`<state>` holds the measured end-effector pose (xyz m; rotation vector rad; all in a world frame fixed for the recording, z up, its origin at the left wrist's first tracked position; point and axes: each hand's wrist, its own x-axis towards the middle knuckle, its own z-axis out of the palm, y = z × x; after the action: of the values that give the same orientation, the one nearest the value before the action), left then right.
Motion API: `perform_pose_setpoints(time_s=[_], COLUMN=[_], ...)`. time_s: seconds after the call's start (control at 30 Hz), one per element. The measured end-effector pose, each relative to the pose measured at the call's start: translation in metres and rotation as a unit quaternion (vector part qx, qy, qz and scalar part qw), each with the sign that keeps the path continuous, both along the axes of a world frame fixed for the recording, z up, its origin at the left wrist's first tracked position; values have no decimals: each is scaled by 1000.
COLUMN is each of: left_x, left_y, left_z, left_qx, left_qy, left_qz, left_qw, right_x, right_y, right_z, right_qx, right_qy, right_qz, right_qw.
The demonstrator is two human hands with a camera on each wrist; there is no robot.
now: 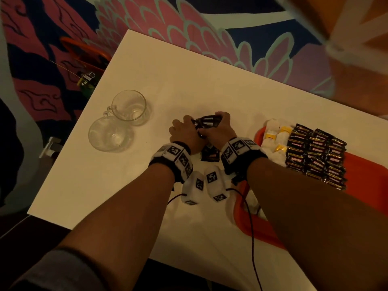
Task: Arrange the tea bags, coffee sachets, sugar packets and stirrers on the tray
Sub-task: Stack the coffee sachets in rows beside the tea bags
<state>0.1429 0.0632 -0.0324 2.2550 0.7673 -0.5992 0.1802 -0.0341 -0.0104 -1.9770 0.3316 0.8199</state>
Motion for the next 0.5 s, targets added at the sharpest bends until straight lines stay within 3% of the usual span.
perform_pose_setpoints(time_s=[0.2,0.37,0.43,0.5], left_x=[-8,-32,-48,-62], left_y=[4,7,11,15], left_z=[-5,4,9,17], left_qx=[-102,-241,-328,-422], left_qy=[-50,-107,-135,-160], left_qz=[-10,-20,59,201], left_qw=[993,964,933,869], right_x=[-10,-20,-22,-25], right_y=[-4,-17,-28,-38], right_z=[5,13,16,22], right_qx=[70,104,117,141], right_qy=[21,-8,-28,-33], right_qz=[-23,54,76,41], right_qw=[997,993,990,989])
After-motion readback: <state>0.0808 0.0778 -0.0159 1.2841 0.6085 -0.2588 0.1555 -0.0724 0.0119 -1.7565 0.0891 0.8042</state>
